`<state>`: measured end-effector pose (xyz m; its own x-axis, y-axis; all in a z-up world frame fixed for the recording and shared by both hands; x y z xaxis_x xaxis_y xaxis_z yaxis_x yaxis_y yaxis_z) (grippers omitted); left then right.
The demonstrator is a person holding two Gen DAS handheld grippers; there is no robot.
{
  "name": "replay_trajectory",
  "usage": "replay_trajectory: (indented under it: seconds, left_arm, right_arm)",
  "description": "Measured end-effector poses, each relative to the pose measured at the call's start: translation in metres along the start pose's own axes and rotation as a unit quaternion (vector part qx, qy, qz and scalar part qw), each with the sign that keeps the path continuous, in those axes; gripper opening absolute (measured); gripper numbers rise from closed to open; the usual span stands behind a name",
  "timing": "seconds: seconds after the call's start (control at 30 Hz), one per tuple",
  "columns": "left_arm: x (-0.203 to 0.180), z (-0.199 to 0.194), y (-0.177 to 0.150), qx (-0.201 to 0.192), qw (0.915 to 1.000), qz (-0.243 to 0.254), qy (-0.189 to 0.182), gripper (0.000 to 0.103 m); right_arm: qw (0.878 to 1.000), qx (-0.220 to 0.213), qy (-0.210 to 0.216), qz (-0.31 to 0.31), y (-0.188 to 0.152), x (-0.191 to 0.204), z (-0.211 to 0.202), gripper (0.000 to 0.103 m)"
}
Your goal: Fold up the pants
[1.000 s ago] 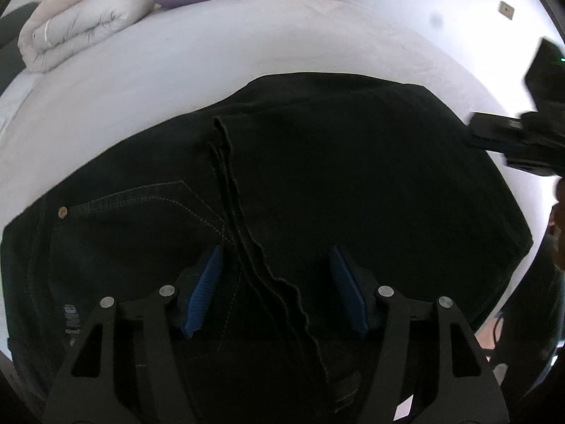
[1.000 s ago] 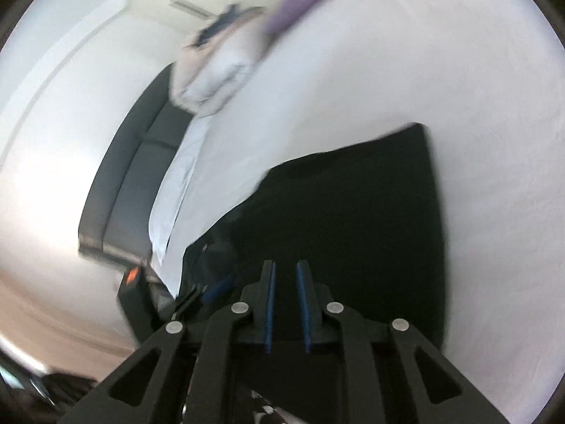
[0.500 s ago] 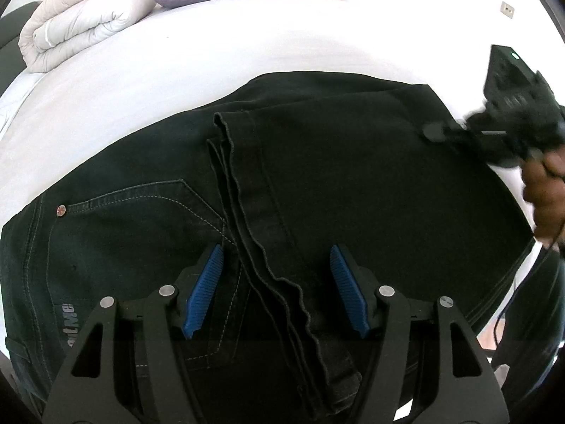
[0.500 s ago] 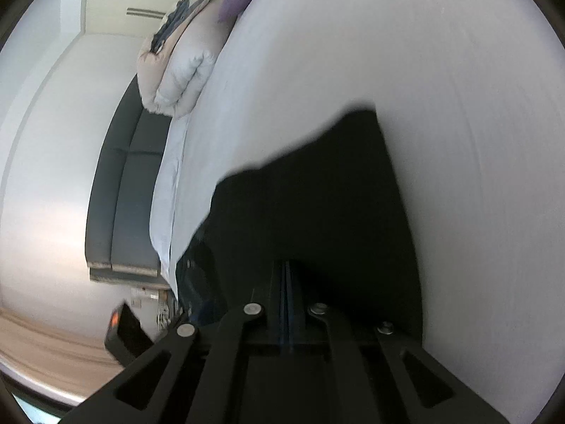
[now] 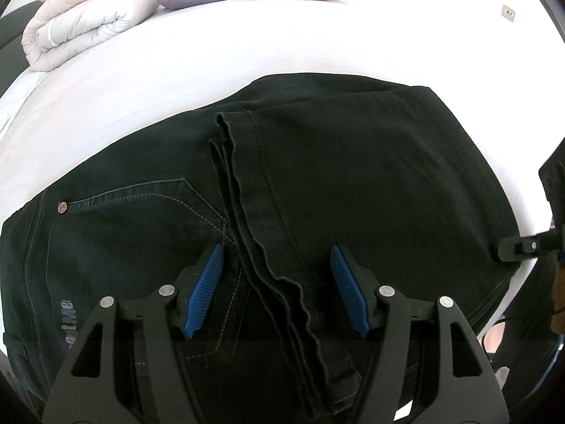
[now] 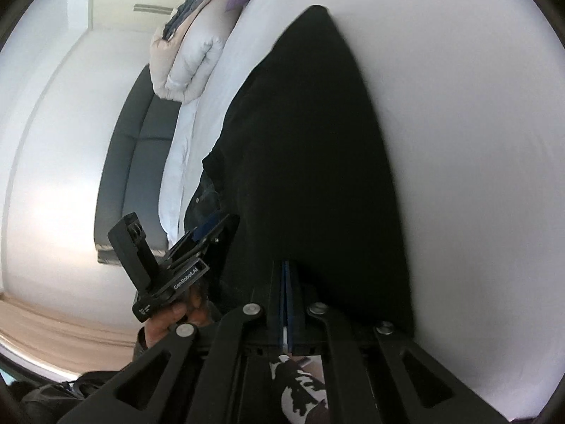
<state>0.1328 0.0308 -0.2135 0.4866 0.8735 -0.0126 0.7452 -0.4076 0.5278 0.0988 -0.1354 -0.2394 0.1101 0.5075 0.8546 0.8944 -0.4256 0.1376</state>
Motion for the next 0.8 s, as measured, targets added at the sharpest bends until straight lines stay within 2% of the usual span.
replay_trajectory:
  seconds: [0.27,0.4,0.47,0.5,0.6,0.67,0.7,0.73,0.8]
  left_arm:
    - [0.002,-0.004,-0.001,-0.008,0.9999,-0.006,-0.001,0.063]
    - [0.013,-0.022,-0.007,-0.024,0.9984,-0.046,-0.024,0.063]
    - [0.028,-0.045,-0.014,-0.054,0.9922,-0.100,-0.052,0.066]
    - [0.038,-0.056,-0.019,-0.069,0.9876,-0.126,-0.063,0.072]
    - [0.085,-0.097,-0.048,-0.124,0.9619,-0.232,-0.075,0.085]
    - [0.120,-0.116,-0.075,-0.141,0.9393,-0.304,-0.071,0.086]
    - [0.136,-0.123,-0.089,-0.147,0.9271,-0.338,-0.070,0.086]
    - [0.153,-0.130,-0.107,-0.155,0.9101,-0.378,-0.069,0.086]
    - [0.175,-0.138,-0.131,-0.168,0.8817,-0.435,-0.073,0.086]
  right_arm:
    - [0.999,-0.026,0.022,-0.002,-0.005,-0.012,-0.003,0.000]
    - [0.999,-0.034,0.017,-0.011,-0.010,-0.011,-0.007,0.000]
    - [0.999,-0.041,0.013,-0.017,-0.010,-0.009,-0.007,0.000]
    - [0.999,-0.044,0.012,-0.018,-0.010,-0.008,-0.008,0.000]
    - [0.998,-0.056,0.010,-0.029,-0.010,-0.001,-0.010,0.003]
    - [0.997,-0.061,0.018,-0.034,-0.010,0.005,-0.011,0.018]
    - [0.997,-0.064,0.026,-0.037,-0.010,0.011,-0.012,0.032]
    - [0.996,-0.068,0.034,-0.040,-0.010,0.018,-0.013,0.049]
    - [0.995,-0.075,0.047,-0.051,-0.010,0.035,-0.014,0.061]
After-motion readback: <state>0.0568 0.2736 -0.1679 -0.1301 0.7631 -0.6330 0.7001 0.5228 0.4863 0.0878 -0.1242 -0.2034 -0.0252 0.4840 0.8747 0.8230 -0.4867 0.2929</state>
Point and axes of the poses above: each gripper's, at about its wrist camera, not at the fingertips, and z roughly the way its jaws point, x to its left, y to its top, the point moved 8 cm from there along z, roughly the way its jaws point, and after that the axes turned 2 degrees about z, right-handed, at the moved point
